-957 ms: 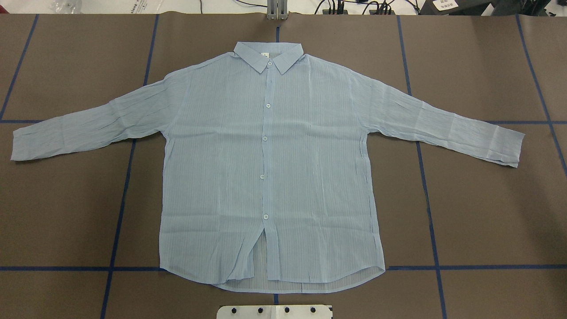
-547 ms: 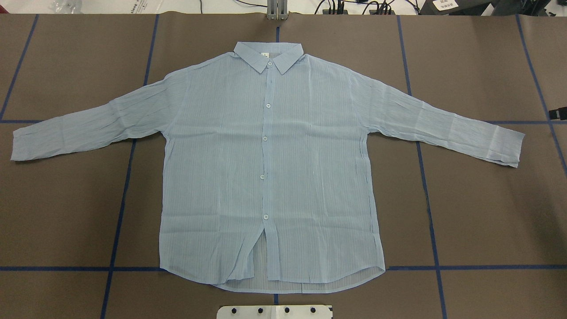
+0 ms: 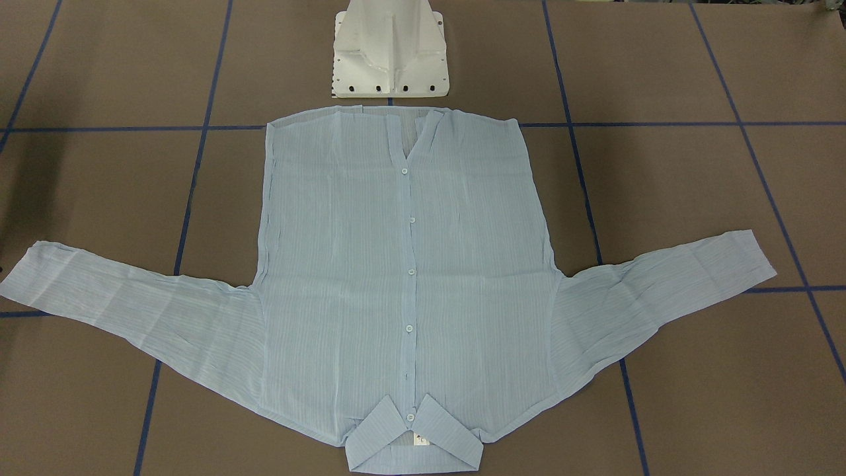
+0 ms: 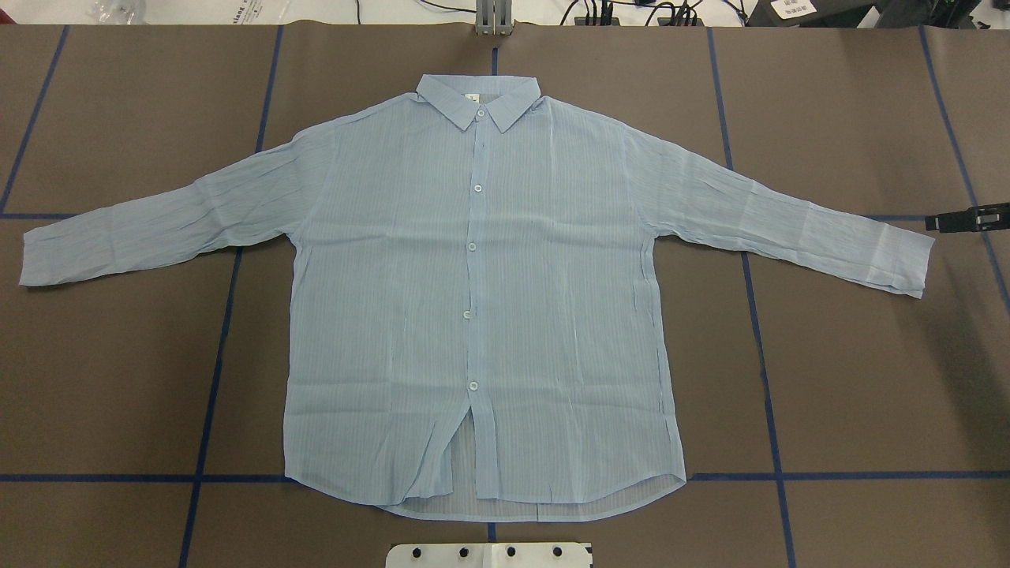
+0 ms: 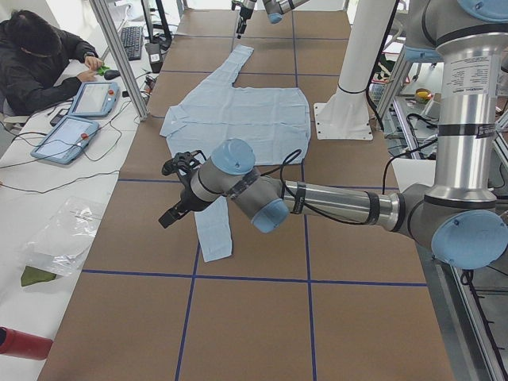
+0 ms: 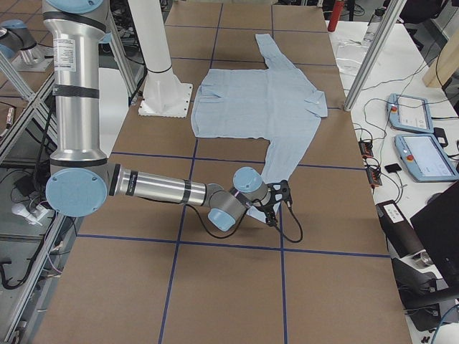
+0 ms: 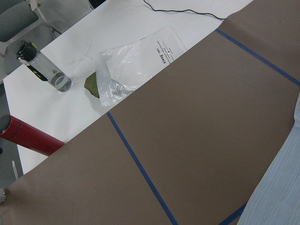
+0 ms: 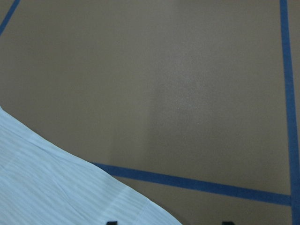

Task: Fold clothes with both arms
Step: 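Move the right gripper in and grasp the cuff of the nearby sleeve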

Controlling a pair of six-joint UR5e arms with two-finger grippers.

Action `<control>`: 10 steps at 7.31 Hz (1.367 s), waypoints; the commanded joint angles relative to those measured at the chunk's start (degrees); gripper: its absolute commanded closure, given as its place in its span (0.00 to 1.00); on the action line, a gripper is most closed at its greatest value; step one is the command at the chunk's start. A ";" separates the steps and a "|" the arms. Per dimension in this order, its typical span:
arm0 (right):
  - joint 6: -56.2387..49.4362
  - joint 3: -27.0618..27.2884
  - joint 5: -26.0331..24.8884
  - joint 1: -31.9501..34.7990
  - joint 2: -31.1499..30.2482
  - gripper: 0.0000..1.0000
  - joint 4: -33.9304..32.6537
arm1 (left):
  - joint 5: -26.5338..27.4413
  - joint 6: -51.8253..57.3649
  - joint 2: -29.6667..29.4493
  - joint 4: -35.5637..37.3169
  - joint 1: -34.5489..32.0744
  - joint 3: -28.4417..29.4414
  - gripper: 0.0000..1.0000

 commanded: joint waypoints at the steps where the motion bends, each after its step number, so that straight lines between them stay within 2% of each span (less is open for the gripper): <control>1: 0.50 -2.89 -1.69 -1.99 0.15 0.35 2.31 | 0.04 0.00 -0.07 0.00 0.00 0.13 0.00; 4: 0.33 -4.39 -3.72 -3.85 0.95 0.38 2.31 | 0.04 0.00 -0.07 0.00 0.00 0.31 0.00; 6: 0.07 -5.44 -3.81 -3.94 0.95 0.47 2.40 | 0.04 0.00 0.02 0.00 0.00 0.22 0.00; 8: 0.06 -5.45 -3.81 -4.02 1.21 0.63 2.31 | 0.04 0.00 0.02 0.00 0.00 0.22 0.00; 10: -0.02 -5.45 -3.81 -4.02 1.30 0.97 2.31 | 0.04 0.00 0.02 0.00 0.00 0.22 0.00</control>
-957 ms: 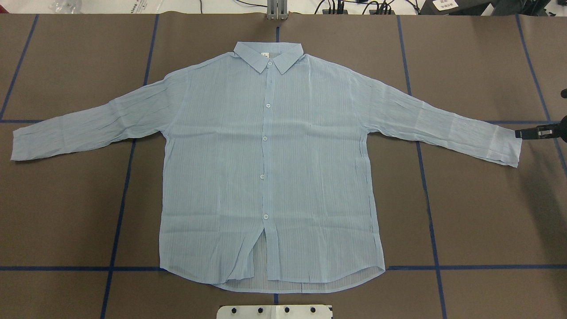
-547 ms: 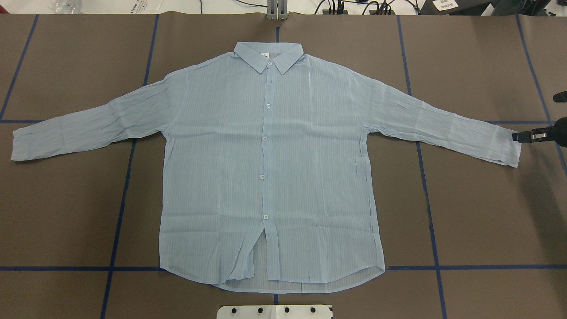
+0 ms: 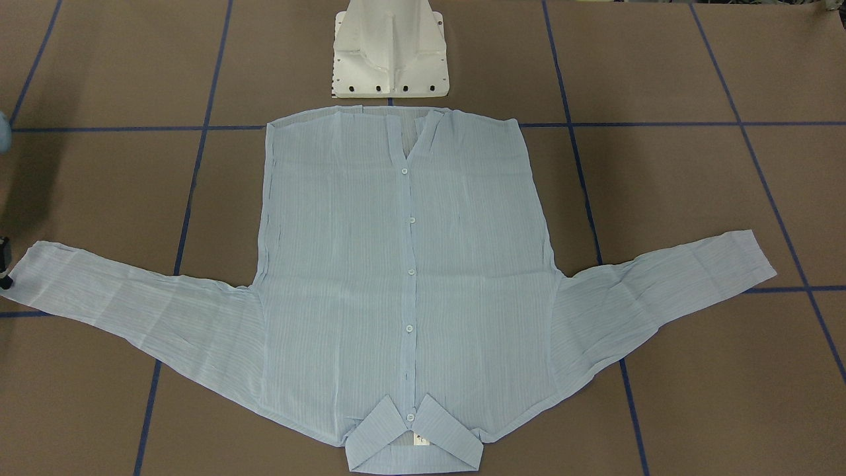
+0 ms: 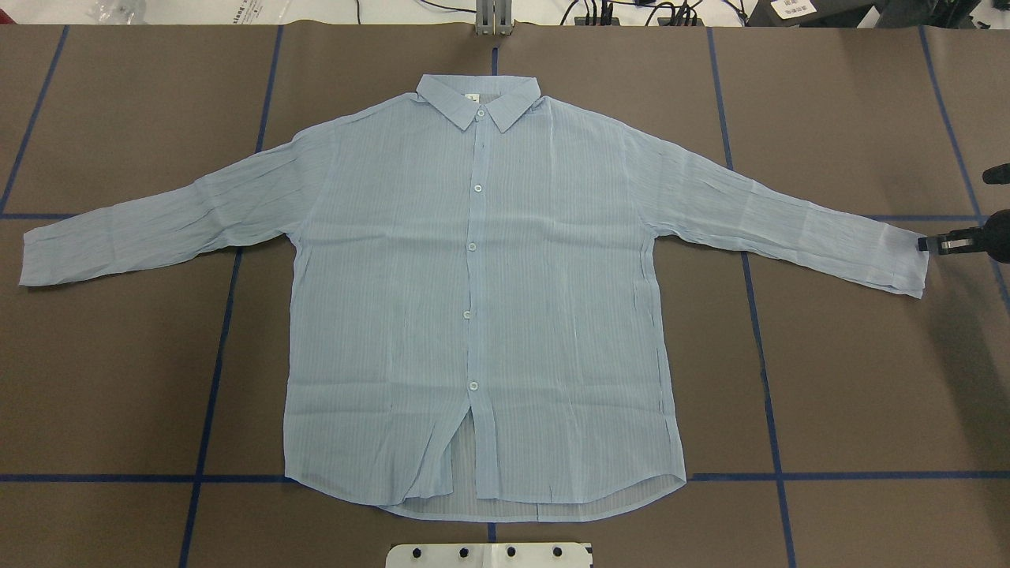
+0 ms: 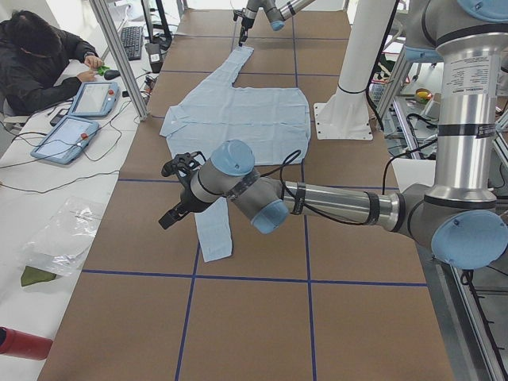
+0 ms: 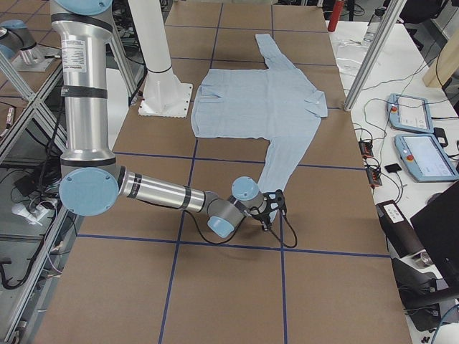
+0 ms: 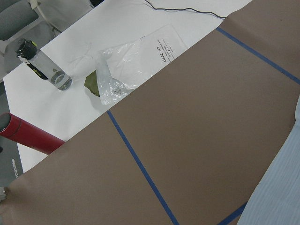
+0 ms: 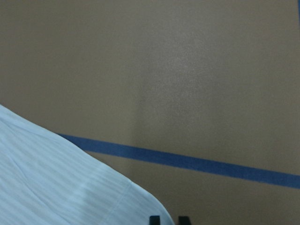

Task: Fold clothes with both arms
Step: 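Move the right gripper in and grasp the cuff of the nearby sleeve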

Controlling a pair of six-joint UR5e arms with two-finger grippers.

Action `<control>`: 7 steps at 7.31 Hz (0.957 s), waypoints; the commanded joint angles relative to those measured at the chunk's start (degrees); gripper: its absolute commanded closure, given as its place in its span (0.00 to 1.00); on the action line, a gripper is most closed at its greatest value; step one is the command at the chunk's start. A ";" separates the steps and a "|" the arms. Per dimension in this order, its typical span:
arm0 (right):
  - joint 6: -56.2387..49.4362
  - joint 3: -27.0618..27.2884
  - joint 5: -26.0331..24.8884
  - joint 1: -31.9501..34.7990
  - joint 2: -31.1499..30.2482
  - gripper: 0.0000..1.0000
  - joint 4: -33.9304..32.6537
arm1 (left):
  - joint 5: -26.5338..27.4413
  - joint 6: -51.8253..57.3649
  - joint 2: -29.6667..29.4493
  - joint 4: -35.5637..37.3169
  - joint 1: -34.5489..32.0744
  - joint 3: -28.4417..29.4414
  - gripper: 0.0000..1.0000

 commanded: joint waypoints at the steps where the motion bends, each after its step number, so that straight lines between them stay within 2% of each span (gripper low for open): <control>1: -0.07 -0.02 0.00 0.08 -0.03 1.00 0.00 | 0.00 0.00 0.00 0.00 0.00 0.00 0.00; 2: -0.07 0.77 0.09 0.17 -0.38 1.00 0.00 | 0.00 0.00 0.00 0.00 0.00 0.00 0.00; 4: 0.55 7.60 0.70 0.69 0.58 1.00 -4.62 | 0.00 0.00 0.00 0.00 0.00 -0.18 0.00; 7: 4.73 25.24 0.00 1.05 3.47 1.00 -24.81 | 0.00 0.00 0.09 0.00 0.00 -0.09 0.00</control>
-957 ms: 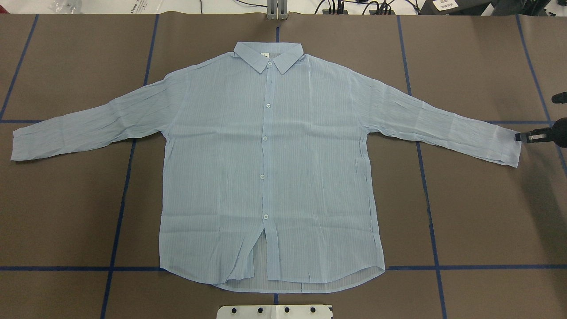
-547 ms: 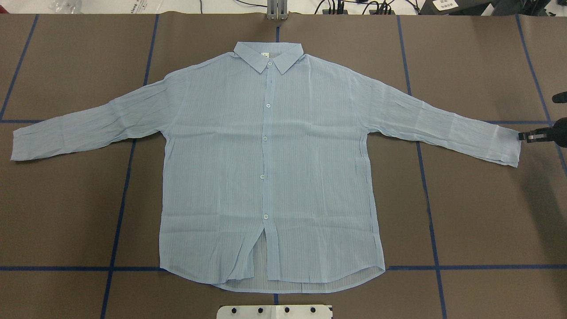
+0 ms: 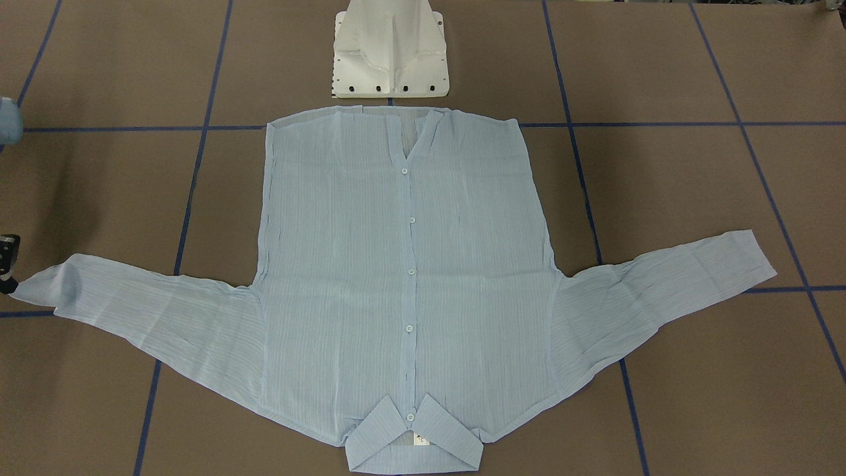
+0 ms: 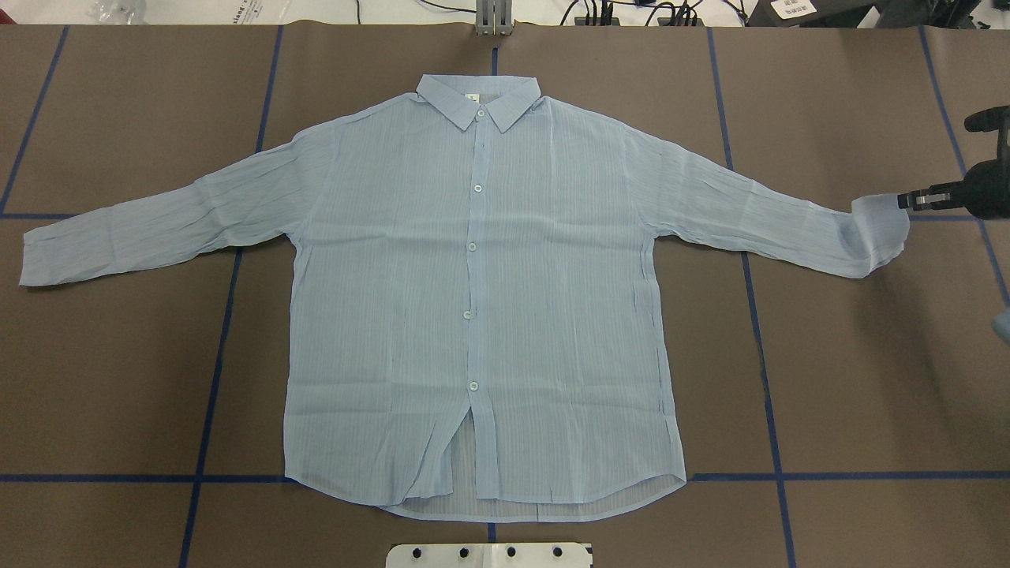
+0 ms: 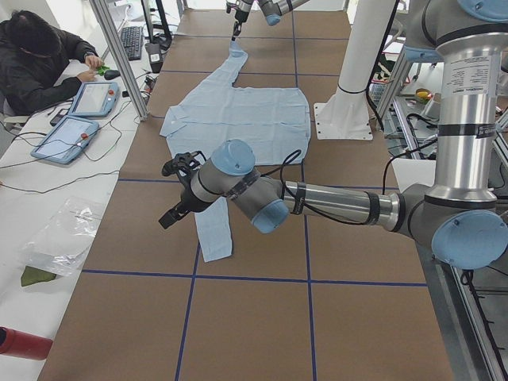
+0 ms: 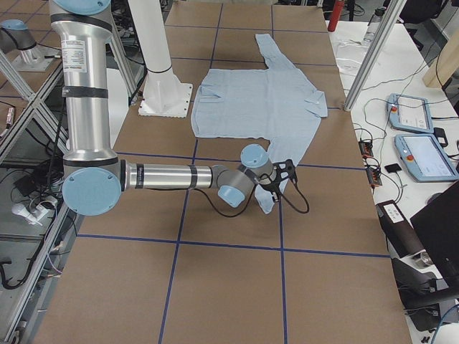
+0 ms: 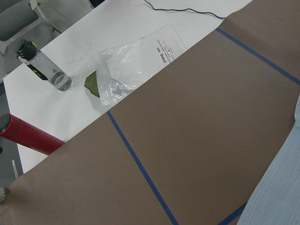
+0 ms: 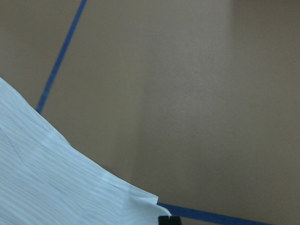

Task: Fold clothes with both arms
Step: 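Move the right gripper in and grasp the cuff of the nearby sleeve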

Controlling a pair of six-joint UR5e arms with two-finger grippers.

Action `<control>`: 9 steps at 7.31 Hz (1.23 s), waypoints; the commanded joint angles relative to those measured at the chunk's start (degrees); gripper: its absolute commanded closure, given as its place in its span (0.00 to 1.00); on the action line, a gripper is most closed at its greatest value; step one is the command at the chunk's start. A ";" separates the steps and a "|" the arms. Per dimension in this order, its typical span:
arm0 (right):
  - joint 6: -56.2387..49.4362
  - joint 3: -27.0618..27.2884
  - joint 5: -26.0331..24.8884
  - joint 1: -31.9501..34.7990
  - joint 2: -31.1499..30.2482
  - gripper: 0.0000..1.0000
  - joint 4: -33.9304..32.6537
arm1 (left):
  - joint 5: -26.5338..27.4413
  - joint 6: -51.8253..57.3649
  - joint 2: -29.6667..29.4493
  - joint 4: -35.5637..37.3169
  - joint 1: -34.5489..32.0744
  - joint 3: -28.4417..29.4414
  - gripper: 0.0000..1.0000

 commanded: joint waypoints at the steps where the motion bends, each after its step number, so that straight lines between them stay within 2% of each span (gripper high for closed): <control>1: 7.30 10.49 -1.31 -0.55 5.68 1.00 -14.51 | -0.06 0.00 0.03 0.00 0.00 0.11 0.00; 2: 12.22 11.57 -3.76 -3.60 10.85 1.00 -19.01 | -0.06 0.00 0.03 0.00 0.00 0.11 0.00; 3: 19.40 11.49 -8.48 -8.33 16.47 1.00 -21.92 | -0.06 0.00 0.64 0.00 0.00 -0.06 0.00; 4: 23.91 11.14 -14.96 -13.33 22.44 1.00 -27.96 | -0.06 0.00 0.82 0.00 0.00 -0.24 0.00; 5: 27.52 10.53 -19.82 -17.30 28.42 1.00 -35.07 | -0.06 0.00 0.82 0.00 0.00 -0.06 0.00; 6: 32.26 8.78 -23.26 -20.04 33.87 1.00 -39.31 | -0.06 0.00 0.82 0.00 0.00 -0.15 0.00; 8: 37.47 -1.02 -29.50 -23.92 44.68 1.00 -39.45 | -0.06 0.00 0.91 0.00 0.00 -0.06 0.00; 9: 37.67 -5.60 -30.75 -24.72 49.96 1.00 -39.53 | -0.06 0.00 0.91 0.00 0.00 -0.06 0.00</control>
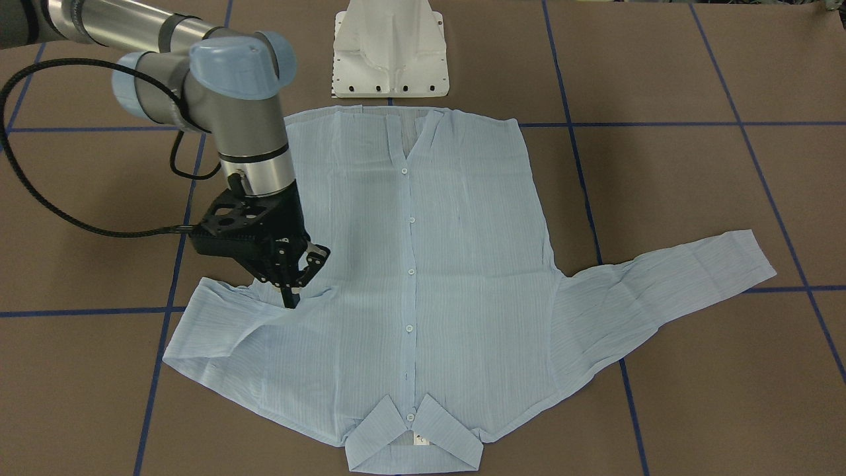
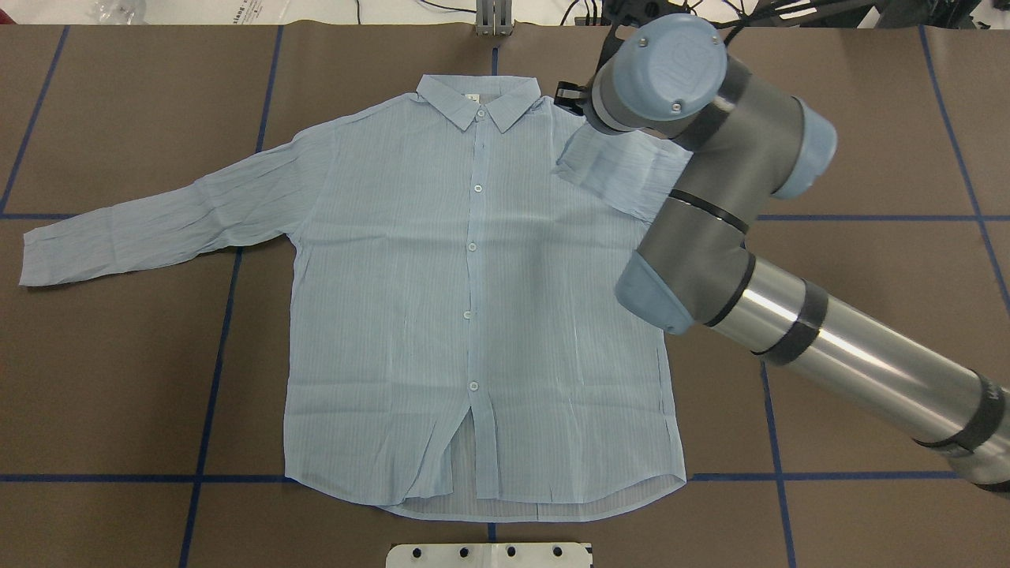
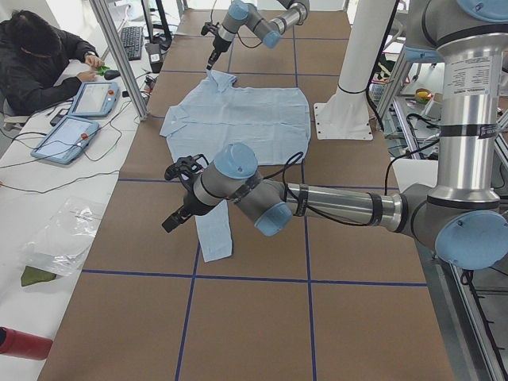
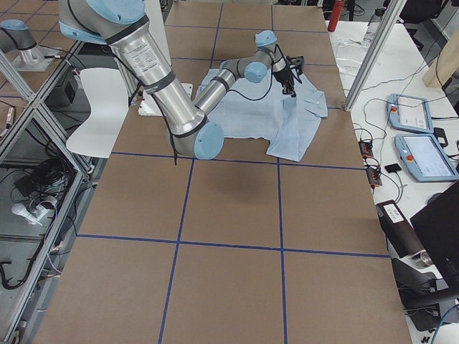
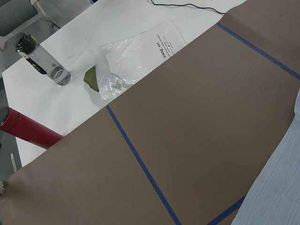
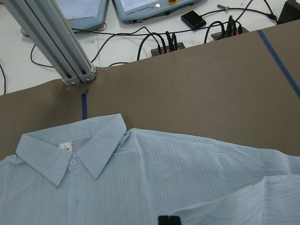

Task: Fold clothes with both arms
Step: 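Carry the sleeve across the shirt front toward the collar with the right gripper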

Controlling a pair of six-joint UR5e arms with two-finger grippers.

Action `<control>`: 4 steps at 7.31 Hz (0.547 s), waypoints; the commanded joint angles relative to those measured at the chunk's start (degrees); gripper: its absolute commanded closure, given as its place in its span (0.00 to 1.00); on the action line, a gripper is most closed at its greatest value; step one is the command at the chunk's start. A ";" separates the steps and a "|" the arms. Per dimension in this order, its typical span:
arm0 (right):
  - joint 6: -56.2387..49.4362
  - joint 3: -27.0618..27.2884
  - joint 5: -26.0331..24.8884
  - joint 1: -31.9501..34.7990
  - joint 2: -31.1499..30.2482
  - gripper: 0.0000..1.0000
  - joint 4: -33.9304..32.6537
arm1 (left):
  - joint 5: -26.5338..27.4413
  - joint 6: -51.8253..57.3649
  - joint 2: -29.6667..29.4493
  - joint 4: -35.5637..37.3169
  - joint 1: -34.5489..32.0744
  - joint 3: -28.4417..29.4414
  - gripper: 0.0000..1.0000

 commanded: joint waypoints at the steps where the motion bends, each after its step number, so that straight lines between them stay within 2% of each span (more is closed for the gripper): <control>1: 1.21 -7.23 -4.30 -3.30 8.46 1.00 0.11 | 0.00 0.00 0.02 0.00 0.00 0.04 0.00; 2: 0.86 -7.51 -6.32 -4.80 9.79 1.00 0.28 | 0.00 -0.09 0.02 0.00 0.00 -0.05 0.00; 4: 0.95 -12.66 -9.23 -8.58 15.92 1.00 0.72 | 0.09 -0.09 0.02 0.00 0.00 -0.05 0.00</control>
